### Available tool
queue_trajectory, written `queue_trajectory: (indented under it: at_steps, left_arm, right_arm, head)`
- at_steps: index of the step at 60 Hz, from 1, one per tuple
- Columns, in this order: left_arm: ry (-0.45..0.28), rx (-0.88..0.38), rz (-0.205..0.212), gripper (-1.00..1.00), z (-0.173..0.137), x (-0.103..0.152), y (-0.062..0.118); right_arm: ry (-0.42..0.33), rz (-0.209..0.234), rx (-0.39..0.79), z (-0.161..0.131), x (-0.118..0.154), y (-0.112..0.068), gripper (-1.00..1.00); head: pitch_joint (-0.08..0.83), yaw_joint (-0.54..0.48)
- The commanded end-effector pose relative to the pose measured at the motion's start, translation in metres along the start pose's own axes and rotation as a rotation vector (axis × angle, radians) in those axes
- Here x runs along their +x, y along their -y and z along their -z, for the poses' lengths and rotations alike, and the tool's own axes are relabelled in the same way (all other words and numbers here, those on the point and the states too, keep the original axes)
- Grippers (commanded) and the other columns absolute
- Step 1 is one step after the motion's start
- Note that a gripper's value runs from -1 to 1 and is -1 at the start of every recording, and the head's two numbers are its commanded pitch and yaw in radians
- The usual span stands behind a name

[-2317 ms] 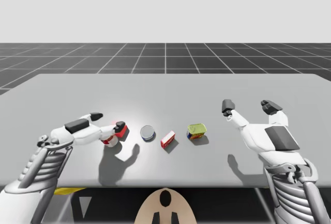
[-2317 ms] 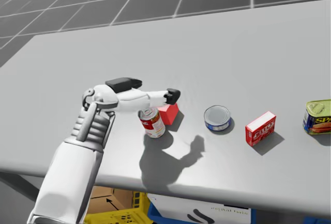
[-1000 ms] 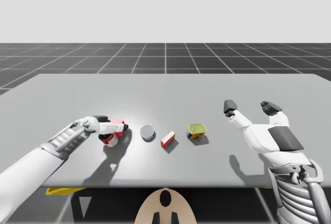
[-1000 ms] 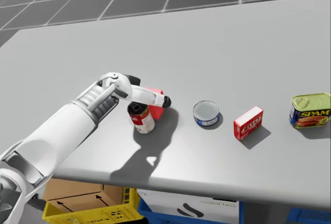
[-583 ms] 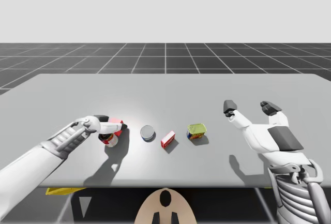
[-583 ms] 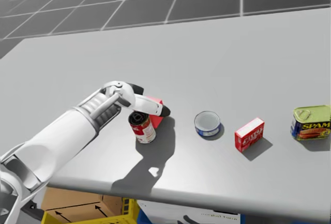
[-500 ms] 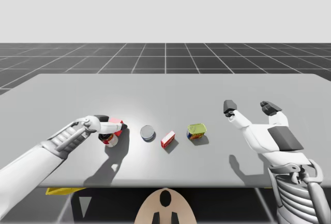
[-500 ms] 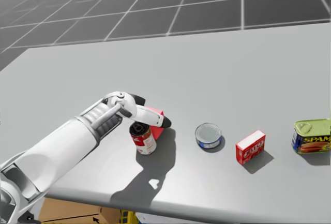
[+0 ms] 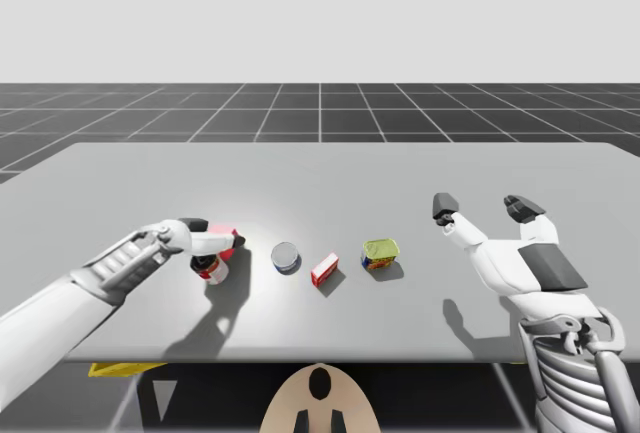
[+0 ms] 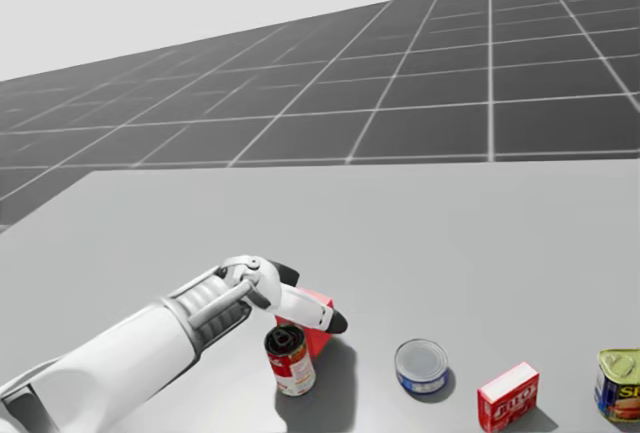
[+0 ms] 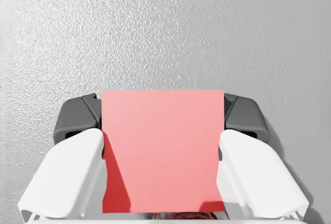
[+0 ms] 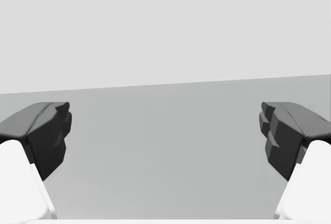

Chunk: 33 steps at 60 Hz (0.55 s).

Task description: Find the red cube and pick it up.

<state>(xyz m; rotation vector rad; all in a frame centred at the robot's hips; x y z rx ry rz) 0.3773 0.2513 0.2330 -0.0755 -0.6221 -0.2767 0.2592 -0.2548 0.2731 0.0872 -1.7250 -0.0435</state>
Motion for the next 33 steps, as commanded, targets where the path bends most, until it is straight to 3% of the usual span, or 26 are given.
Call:
queue_trajectory:
  at_steps: [1, 17, 33]
  left_arm:
    - [-0.108, 0.122, 0.115, 1.0, -0.032, 0.029, -0.001]
    - [0.038, 0.153, 0.147, 1.0, -0.086, 0.07, 0.004]
    - [0.225, 0.166, 0.197, 1.0, -0.146, 0.106, 0.028]
  right_arm:
    - [0.0, 0.002, 0.001, 0.0, 0.0, 0.0, -1.0]
    - [-0.003, 0.015, 0.006, 0.001, 0.001, 0.001, -1.0]
    - [-0.002, 0.029, 0.048, 0.0, 0.0, 0.009, -1.0]
  head:
    - [0.354, 0.36]
    - [0.348, 0.37]
    - [0.333, 0.36]
